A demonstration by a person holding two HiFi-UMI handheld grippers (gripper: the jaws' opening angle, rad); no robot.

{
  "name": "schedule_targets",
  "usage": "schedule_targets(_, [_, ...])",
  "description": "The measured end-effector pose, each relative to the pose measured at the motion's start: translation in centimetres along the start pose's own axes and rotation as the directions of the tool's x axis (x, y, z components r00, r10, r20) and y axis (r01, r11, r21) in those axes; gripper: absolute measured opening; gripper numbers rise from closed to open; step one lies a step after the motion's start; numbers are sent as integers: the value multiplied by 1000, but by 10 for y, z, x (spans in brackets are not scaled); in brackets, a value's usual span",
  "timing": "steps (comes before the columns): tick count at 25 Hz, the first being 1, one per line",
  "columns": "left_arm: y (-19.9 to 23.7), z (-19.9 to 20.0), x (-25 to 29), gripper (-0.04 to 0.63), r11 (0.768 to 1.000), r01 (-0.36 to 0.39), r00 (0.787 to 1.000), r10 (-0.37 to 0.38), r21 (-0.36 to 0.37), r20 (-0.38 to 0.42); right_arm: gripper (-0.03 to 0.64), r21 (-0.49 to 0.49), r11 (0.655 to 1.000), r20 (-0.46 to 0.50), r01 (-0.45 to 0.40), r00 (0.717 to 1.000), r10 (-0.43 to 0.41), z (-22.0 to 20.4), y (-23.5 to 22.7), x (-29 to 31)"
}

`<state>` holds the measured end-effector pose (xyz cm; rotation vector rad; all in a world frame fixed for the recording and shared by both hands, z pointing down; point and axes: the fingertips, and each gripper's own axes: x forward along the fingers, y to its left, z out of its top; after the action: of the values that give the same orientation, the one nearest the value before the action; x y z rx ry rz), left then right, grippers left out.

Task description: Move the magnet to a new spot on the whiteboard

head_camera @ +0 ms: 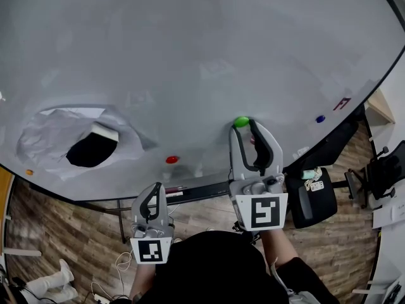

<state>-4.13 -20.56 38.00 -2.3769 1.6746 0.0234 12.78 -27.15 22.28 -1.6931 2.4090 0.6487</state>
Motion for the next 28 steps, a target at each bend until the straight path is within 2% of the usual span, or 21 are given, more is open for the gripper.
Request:
schedule_targets(6, [-6, 1, -2, 2, 1000, 26, 1000, -26, -9, 4, 130, 0, 1000, -4, 5, 1000, -5, 2, 2, -9])
schedule_targets(10, [-9, 2, -4, 2, 999, 46, 999, -46, -7, 2, 101, 20, 1000, -30, -13, 999, 13, -3, 7, -16])
schedule_targets(14, [-10, 0, -9, 2, 998, 57, 998, -57, -18, -7, 95, 72, 997, -22, -10, 1000, 12, -3, 9, -24])
schedule_targets(16, [-10, -1, -12, 2, 998, 61, 998, -61, -17, -16, 67, 98, 995, -20, -8, 1000, 10, -3, 11, -29])
schedule_targets(20, [-10, 2, -18, 2, 998, 65, 998, -65, -25, -2, 67, 139, 990, -8, -35, 999, 36, -3, 22, -38])
schedule_targets(24, [-9, 4, -26, 2, 997, 79, 997, -79, -12, 12, 67, 189, 981, -37, -48, 998, 56, -10, 38, -48])
schedule_targets(28, [-8, 2, -34, 2, 996, 83, 997, -83, -27, -6, 67, 213, 974, -65, -81, 993, 97, -17, 59, -58])
